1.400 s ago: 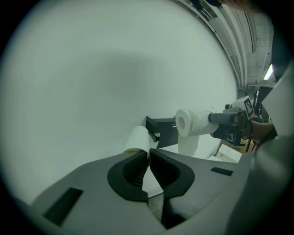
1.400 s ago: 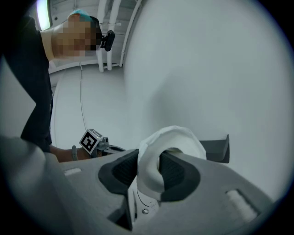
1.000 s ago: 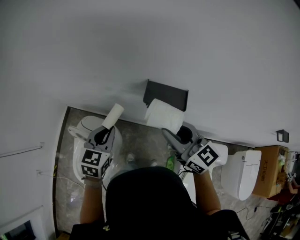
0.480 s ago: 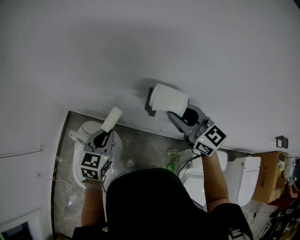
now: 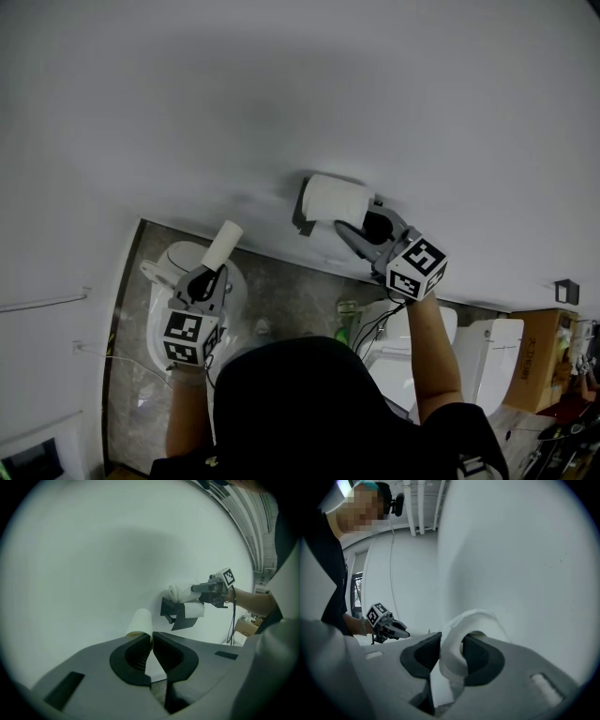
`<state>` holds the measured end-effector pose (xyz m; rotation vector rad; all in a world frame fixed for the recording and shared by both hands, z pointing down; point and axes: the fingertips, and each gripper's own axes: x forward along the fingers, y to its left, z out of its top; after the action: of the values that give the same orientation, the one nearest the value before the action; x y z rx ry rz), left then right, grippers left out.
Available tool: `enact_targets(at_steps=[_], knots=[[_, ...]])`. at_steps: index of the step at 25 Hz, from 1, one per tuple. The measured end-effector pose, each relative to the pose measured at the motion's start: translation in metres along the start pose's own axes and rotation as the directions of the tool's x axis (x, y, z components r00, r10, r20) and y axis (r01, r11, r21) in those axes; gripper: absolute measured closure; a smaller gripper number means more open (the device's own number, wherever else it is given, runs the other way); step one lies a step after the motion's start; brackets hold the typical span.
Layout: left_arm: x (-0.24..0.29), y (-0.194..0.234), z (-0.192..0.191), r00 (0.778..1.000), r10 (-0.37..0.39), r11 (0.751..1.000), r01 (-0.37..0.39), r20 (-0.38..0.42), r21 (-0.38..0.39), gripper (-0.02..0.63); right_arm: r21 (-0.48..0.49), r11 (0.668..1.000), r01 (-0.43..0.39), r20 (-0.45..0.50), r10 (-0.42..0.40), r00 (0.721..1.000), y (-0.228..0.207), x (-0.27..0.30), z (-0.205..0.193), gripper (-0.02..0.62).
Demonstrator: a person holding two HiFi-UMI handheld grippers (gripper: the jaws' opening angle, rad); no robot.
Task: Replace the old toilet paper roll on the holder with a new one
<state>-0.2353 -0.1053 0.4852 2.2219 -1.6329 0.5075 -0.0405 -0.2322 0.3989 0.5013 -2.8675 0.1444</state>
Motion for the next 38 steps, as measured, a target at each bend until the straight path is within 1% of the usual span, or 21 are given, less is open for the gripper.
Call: enact_targets(at_steps=[9,11,12,16,19,24,27,30,38], knots=[[0.001,-0.004,0.0,1.0,-0.001,1.0,0.001,0.012,-0.007,0.575,0.03,0.999,0.025,-0.036,-0.024,0.999,-0.007,0.0,-0.002,0.449],[0.002,-0.005,-0.002,1.0,0.0,1.0,0.0,0.01,-0.011,0.575,0.026,0.999,0.043,-0.064,-0.041,0.997,-0.01,-0.001,-0.005,0.44],[0.003,-0.005,-0.002,1.0,0.0,1.0,0.001,0.008,-0.012,0.575,0.019,0.998,0.056,-0.086,-0.054,0.995,-0.013,-0.001,-0.008,0.425],[0.003,-0.004,-0.005,1.0,-0.004,1.0,0.004,0.004,-0.012,0.575,0.004,0.995,0.1,-0.164,-0.098,0.982,-0.022,-0.003,-0.023,0.396],[0.003,-0.005,-0.006,1.0,-0.009,1.0,0.009,0.004,-0.012,0.575,0.007,0.992,0.127,-0.194,-0.123,0.973,-0.026,-0.005,-0.032,0.373],[0.002,-0.007,-0.007,1.0,-0.018,1.0,0.018,0.002,-0.01,0.575,0.02,0.985,0.173,-0.184,-0.166,0.969,-0.03,-0.008,-0.035,0.336],[0.003,-0.015,-0.008,1.0,-0.025,1.0,0.025,0.0,-0.005,0.575,0.038,0.98,0.197,-0.161,-0.188,0.969,-0.036,-0.018,-0.034,0.288],[0.006,-0.022,-0.006,0.999,-0.035,0.999,0.035,-0.003,-0.001,0.575,0.045,0.976,0.215,-0.156,-0.206,0.966,-0.041,-0.026,-0.034,0.276],[0.011,-0.033,0.0,0.997,-0.074,0.997,0.074,0.005,0.018,0.575,0.069,0.959,0.273,-0.124,-0.264,0.957,-0.042,-0.052,-0.027,0.275]])
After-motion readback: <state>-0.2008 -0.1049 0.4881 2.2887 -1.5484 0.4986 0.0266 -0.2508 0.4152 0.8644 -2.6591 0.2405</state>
